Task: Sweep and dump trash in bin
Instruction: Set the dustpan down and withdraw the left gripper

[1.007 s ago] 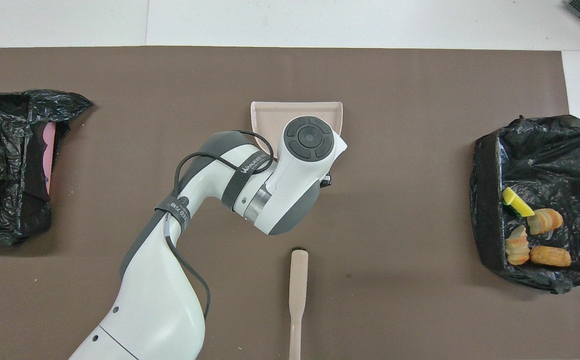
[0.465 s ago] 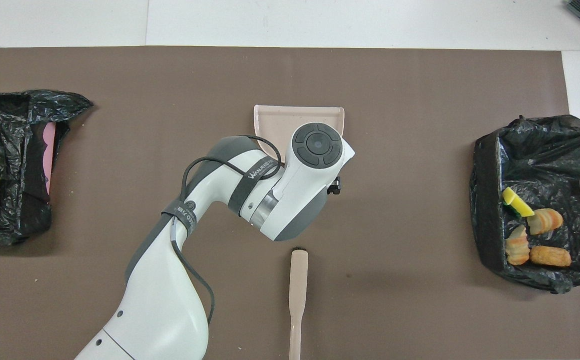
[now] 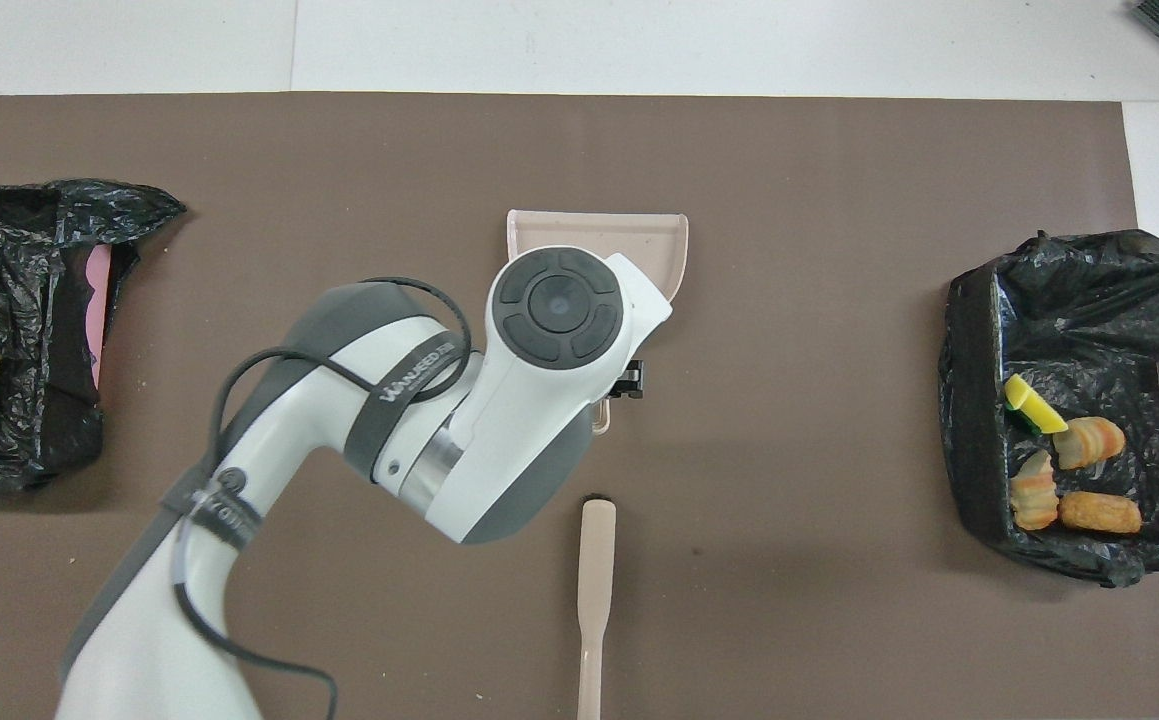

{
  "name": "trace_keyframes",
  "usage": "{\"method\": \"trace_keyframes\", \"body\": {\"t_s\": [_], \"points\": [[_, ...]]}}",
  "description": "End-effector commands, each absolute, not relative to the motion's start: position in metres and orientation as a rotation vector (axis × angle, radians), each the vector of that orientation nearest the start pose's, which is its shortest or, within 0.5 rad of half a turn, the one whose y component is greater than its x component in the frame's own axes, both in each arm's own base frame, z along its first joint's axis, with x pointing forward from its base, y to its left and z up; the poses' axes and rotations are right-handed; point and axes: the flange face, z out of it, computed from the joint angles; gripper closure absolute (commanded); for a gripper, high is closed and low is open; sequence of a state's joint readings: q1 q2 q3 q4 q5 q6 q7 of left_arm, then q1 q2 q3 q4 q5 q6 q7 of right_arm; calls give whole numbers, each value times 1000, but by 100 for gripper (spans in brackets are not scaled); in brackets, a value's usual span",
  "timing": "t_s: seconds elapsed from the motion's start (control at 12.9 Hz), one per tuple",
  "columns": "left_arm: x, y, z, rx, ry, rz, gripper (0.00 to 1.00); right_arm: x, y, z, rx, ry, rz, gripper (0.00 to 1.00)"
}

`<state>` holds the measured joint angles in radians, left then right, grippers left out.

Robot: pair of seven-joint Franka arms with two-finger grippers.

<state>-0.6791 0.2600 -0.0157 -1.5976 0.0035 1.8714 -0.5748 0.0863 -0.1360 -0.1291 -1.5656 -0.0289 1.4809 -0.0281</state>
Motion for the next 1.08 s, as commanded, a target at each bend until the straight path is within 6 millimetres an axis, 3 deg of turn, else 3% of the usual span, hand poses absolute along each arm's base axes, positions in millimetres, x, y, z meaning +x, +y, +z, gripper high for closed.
{"method": "trace_keyframes", "body": {"t_s": [0.0, 0.54, 0.7, 1.01], "points": [[468, -328, 534, -3123, 275, -37, 0, 492, -30, 691, -3173, -19, -64, 0], [466, -156, 628, -3075, 521, 21, 0, 493, -27, 690, -3169, -25, -62, 0], [471, -125, 646, -3088, 465, -8, 0, 493, -27, 690, -3164, -21, -67, 0], [488, -89, 686, -3106, 435, -15, 0, 494, -27, 689, -3160, -32, -70, 0]]}}
